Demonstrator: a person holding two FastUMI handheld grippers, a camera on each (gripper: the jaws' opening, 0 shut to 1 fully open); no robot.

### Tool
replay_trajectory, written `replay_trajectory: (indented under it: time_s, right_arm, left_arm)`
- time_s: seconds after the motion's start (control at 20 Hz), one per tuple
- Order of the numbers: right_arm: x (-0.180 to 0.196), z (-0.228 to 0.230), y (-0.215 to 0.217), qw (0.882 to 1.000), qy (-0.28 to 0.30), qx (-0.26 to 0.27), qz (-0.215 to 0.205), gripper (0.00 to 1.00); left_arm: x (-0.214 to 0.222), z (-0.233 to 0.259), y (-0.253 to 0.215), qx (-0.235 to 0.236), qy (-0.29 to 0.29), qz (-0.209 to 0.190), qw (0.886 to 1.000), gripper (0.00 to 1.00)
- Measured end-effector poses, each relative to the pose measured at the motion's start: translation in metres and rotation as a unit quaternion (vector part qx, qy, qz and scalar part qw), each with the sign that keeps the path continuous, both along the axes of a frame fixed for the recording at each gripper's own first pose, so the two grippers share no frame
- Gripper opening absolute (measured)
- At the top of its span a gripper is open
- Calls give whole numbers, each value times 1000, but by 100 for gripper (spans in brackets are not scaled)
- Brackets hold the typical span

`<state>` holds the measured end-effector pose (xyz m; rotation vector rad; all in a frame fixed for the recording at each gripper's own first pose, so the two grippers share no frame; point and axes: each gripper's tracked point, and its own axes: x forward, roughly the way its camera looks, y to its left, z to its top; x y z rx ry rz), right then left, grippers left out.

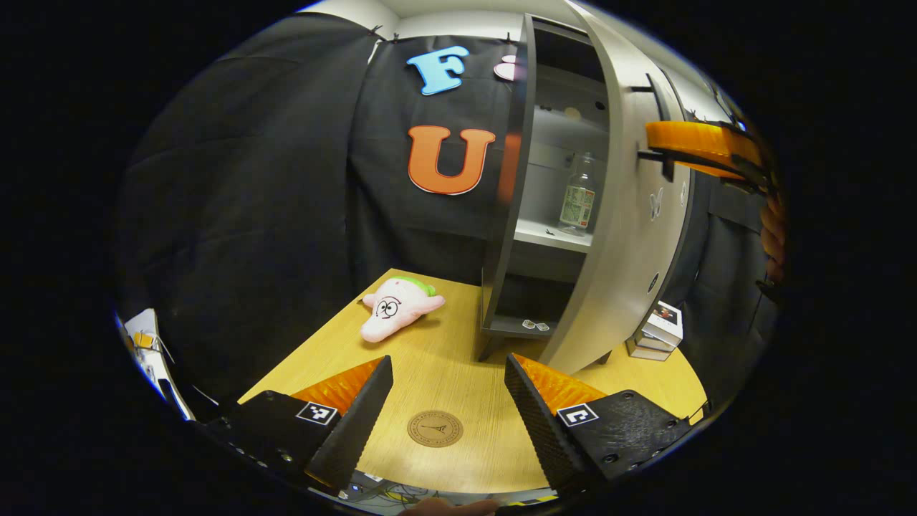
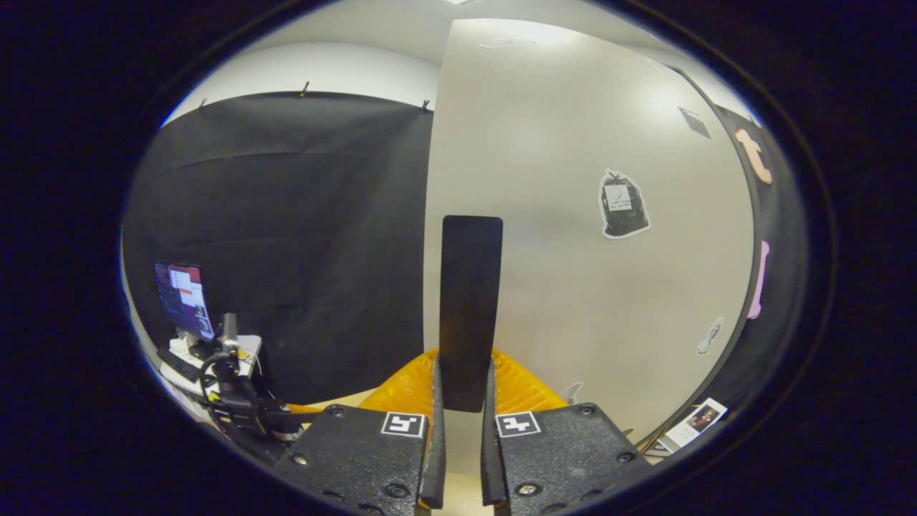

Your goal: Open the cabinet door with the right hand, grasp the bottle in the cabinet with the left hand and place it on the coaster, then close the cabinet door with the right hand.

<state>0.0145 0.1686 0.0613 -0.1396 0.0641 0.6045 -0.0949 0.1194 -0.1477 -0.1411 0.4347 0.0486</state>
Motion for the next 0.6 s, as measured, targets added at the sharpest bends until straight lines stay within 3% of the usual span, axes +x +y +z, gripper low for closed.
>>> replay_trajectory:
  time_s: [0.15,0.6]
  right_arm:
    - [-14,1,-17,1000,6,1,-11,23]
    - [-53,3,-64,996,22,1,-81,23]
  left_arm:
    - [35,12,-3,22,-22,-12,999,95]
    - [119,15,-88,36,-44,-109,992,95]
